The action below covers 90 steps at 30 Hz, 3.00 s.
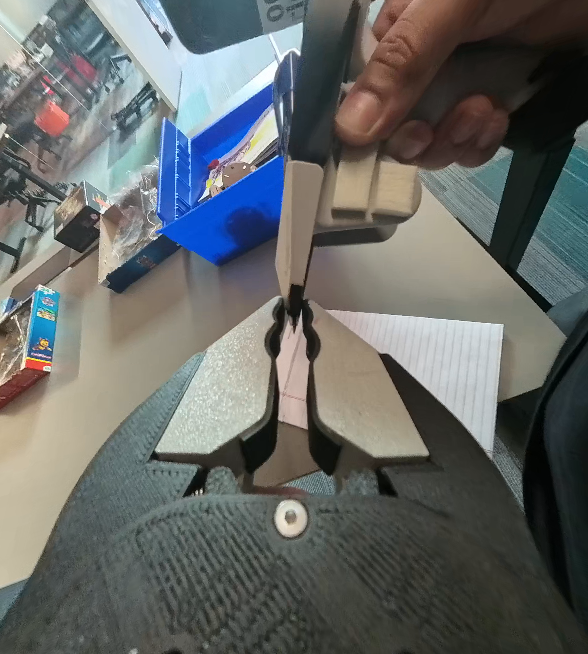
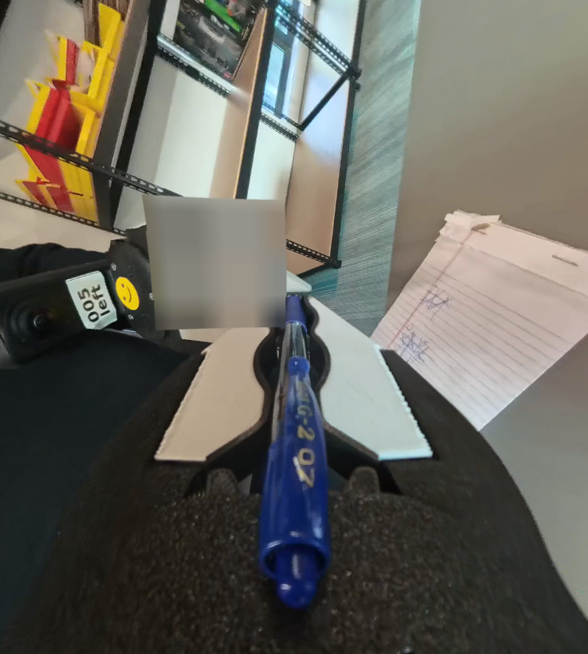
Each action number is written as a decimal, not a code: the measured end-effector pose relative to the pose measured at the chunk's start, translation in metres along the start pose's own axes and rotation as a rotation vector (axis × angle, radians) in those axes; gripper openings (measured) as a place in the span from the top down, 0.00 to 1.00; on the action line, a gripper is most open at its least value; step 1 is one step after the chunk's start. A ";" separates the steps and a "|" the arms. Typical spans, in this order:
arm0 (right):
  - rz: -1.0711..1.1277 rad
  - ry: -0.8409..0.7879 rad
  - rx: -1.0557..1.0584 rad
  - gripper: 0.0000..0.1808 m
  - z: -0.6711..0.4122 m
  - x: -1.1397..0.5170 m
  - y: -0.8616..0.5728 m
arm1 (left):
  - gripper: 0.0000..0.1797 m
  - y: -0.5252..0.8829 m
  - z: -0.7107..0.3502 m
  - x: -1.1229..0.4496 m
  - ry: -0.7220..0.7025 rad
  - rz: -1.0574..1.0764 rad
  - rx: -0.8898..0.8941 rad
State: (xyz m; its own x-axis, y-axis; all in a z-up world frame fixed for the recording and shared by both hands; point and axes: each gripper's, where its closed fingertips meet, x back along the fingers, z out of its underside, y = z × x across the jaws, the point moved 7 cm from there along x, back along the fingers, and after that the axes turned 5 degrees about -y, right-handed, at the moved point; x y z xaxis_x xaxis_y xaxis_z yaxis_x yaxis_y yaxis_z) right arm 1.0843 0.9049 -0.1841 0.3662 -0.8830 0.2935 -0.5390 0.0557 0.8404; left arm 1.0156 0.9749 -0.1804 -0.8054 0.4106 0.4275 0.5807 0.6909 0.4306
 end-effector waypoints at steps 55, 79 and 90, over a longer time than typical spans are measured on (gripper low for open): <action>0.117 -0.705 0.274 1.00 -0.081 0.131 0.061 | 0.95 0.048 -0.052 0.026 -0.237 0.057 0.258; 0.245 -0.672 0.342 1.00 -0.090 0.137 0.072 | 0.95 0.051 -0.068 0.029 -0.291 0.052 0.297; 0.103 -0.379 0.381 1.00 -0.076 0.139 0.091 | 0.95 0.062 -0.072 0.040 -0.324 0.086 0.159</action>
State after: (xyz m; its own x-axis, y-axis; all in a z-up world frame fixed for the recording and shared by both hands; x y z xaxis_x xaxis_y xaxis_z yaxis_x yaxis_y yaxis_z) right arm 1.1442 0.8224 -0.0325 0.0363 -0.9919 0.1216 -0.8198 0.0401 0.5713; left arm 1.0280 0.9913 -0.0794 -0.7647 0.6211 0.1718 0.6431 0.7187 0.2643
